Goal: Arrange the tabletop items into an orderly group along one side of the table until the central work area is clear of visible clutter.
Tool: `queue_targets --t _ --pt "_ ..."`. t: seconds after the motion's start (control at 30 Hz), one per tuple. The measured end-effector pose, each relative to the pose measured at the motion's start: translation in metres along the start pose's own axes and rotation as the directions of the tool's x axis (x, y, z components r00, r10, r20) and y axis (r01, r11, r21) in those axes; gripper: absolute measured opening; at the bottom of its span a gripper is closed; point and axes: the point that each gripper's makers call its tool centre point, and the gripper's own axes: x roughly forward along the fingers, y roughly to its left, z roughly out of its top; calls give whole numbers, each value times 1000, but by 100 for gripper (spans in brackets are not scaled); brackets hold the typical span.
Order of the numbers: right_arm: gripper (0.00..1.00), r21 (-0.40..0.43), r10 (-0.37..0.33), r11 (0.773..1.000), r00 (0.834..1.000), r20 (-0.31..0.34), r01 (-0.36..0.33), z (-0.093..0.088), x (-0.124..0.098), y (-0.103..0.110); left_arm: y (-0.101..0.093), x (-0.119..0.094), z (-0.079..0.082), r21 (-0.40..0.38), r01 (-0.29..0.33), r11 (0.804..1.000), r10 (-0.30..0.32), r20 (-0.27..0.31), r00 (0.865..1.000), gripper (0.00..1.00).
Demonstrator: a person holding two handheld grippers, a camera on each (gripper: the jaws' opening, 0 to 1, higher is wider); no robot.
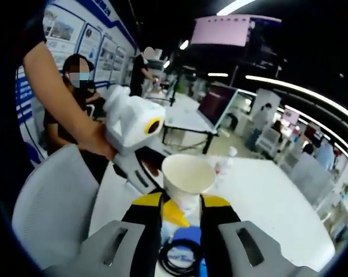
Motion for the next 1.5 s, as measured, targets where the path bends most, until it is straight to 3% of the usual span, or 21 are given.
queue_targets --t 0.3,0.5,0.63,0.8,1.13,1.5 --pt "28 51 -30 998 999 11 30 -7 -2 -7 13 -1 -1 0 -18 1000 18 -5 1000 48" --pt "50 112 -63 992 998 21 60 -9 -2 -14 25 -2 0 -31 -38 999 38 3 999 48" --pt "56 125 -68 990 997 21 65 -10 -5 -16 32 -1 -3 -44 -47 998 47 -1 999 48" --pt "71 149 -106 984 994 21 102 -14 -11 -24 40 0 -2 -54 -60 997 60 1 998 48" --pt "91 282 -132 953 990 47 113 -21 -21 -25 50 6 -8 -44 -100 994 100 -17 995 48" --pt "94 310 -141 943 989 45 120 -32 -29 -15 60 16 -15 -3 -117 993 117 -44 992 48"
